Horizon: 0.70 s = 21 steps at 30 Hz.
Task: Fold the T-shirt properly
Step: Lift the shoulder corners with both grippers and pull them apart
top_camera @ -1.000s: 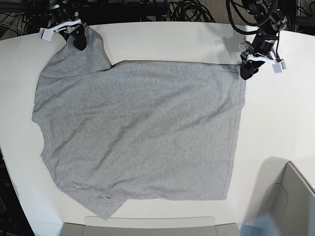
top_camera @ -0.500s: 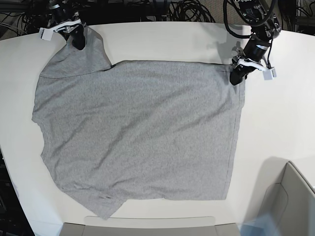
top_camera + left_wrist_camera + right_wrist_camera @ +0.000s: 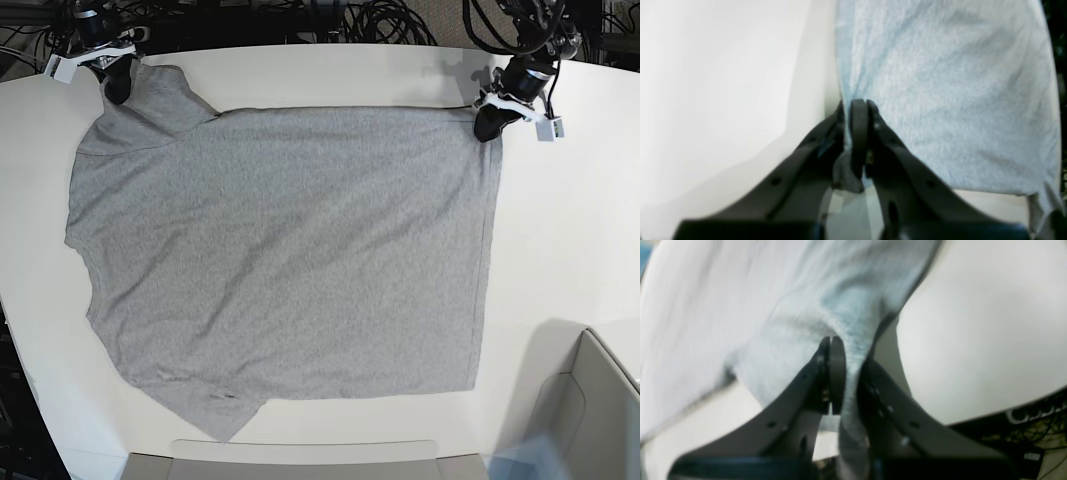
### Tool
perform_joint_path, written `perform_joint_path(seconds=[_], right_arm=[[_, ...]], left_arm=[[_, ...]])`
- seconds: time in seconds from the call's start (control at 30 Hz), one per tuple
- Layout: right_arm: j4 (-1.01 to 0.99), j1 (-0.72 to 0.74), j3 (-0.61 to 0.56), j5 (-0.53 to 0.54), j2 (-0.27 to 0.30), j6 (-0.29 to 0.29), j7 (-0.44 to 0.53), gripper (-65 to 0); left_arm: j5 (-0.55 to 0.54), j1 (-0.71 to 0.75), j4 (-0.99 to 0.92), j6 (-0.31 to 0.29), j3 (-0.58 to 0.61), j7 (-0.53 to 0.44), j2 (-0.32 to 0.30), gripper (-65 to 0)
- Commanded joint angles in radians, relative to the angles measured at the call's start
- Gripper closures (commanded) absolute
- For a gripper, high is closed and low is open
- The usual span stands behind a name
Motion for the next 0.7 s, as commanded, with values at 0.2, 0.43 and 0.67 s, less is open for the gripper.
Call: perform_joint_path(seconds=[0.2, 0.43, 0.67], right_arm=[[0.115, -0.065, 0.021, 0.014, -0.012, 0.078, 0.02, 0.0], [0.181, -0.062, 0.034, 0.011, -0.026, 0.081, 0.02, 0.0], [0.198, -0.008, 0.029, -0.049, -0.008, 0.08, 0.018, 0.0]], left_arm=[[0.056, 0.085, 0.126, 0.026, -0.026, 0.048, -0.002, 0.0], [0.056, 0.094, 0.269, 0.026, -0.158, 0.091, 0.039, 0.0], [0.056, 0.015, 0.274, 0.029, -0.167, 0.204, 0.039, 0.0]])
